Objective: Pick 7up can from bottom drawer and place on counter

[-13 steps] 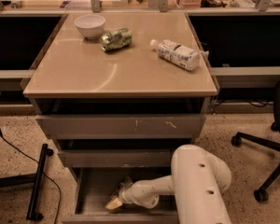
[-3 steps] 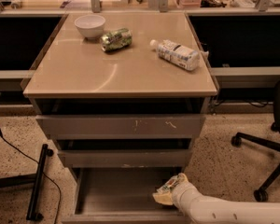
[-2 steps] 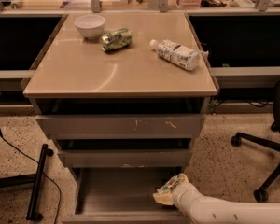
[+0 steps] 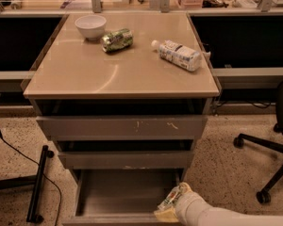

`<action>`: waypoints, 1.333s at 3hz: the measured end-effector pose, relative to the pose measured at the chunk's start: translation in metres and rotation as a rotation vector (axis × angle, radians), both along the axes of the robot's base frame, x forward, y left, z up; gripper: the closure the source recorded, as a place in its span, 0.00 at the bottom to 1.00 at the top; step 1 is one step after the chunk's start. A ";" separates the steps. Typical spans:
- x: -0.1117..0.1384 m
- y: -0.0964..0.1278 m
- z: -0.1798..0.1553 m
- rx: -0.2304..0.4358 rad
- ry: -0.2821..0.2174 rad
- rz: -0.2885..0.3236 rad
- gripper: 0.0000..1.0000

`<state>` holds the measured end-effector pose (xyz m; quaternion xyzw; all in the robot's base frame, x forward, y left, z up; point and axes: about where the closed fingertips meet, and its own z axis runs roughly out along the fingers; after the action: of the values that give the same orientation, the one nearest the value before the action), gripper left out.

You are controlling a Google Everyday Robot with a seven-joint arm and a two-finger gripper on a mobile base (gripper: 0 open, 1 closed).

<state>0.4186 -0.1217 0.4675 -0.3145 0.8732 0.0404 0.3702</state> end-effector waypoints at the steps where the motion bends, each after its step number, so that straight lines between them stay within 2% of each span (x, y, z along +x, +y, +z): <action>1: -0.039 -0.016 0.080 -0.052 -0.020 0.065 1.00; 2: -0.038 -0.014 0.080 -0.051 -0.020 0.069 1.00; 3: -0.035 -0.013 0.097 -0.051 -0.072 0.102 1.00; 4: -0.027 0.014 0.156 -0.106 -0.208 0.243 1.00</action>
Offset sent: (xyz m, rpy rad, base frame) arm -0.0268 -0.0014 0.0452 -0.0199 -0.0039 0.0476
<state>0.3912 -0.1072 0.6236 -0.4393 0.7865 0.0060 0.4341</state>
